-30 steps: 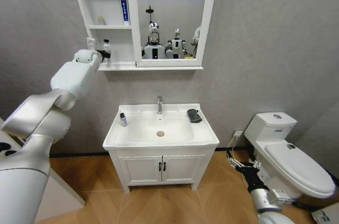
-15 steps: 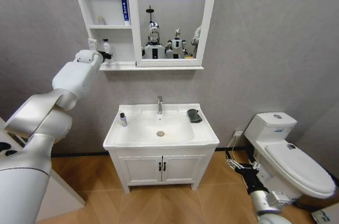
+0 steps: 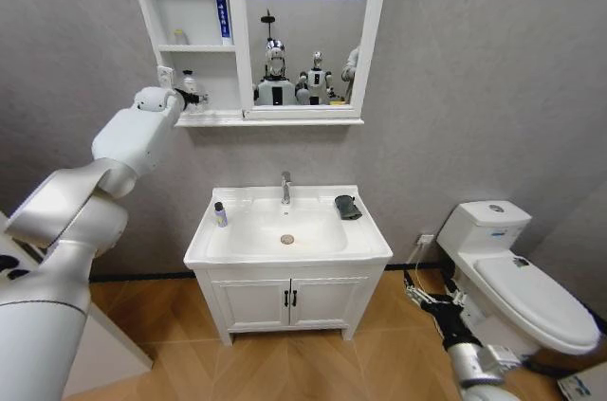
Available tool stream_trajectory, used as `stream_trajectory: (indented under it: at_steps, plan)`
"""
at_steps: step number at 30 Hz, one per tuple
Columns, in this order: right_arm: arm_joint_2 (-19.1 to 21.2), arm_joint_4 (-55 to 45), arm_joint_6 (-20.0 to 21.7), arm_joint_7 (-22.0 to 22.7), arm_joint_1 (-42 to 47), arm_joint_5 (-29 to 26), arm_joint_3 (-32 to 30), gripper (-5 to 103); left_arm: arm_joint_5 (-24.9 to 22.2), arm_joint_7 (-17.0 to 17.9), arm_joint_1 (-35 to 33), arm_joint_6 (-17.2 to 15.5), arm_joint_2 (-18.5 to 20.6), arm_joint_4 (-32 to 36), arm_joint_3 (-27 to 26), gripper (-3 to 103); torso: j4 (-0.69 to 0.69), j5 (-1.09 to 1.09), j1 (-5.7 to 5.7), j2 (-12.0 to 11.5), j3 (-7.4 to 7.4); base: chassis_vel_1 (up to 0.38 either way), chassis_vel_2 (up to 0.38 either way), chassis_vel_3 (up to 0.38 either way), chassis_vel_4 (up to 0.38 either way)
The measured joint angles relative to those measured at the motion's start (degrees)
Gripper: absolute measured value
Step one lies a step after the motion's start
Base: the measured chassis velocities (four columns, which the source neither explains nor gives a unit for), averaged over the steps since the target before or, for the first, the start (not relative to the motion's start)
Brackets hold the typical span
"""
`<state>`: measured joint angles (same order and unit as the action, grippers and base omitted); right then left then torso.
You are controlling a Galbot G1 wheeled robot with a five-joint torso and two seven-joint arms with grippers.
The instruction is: Move facial cleanser and shampoo from washbasin to cabinet, then wipe washbasin with towel.
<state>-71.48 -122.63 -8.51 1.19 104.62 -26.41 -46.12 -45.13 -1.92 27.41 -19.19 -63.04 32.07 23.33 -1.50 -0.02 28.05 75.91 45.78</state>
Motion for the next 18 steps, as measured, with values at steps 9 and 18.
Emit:
stream_trajectory:
  at_steps: [9, 18]
  plan:
    - [0.9, 0.0, 0.2, 1.0, -0.8, 0.1, 0.4, 100, -7.9, 6.5, -6.0, -6.0, 11.8, 22.6, 1.8, 100, -0.03, 0.0, 0.0, 0.0, 0.0, 0.0, 0.0, 0.0, 0.0]
    - [1.7, 0.0, 1.7, 4.2, -1.7, 0.6, 0.7, 100, -14.8, 13.0, -17.3, -10.8, 27.2, 47.6, -5.0, 100, 0.01, 0.0, -0.01, 0.0, -0.01, 0.0, 0.0, 0.0, 0.0]
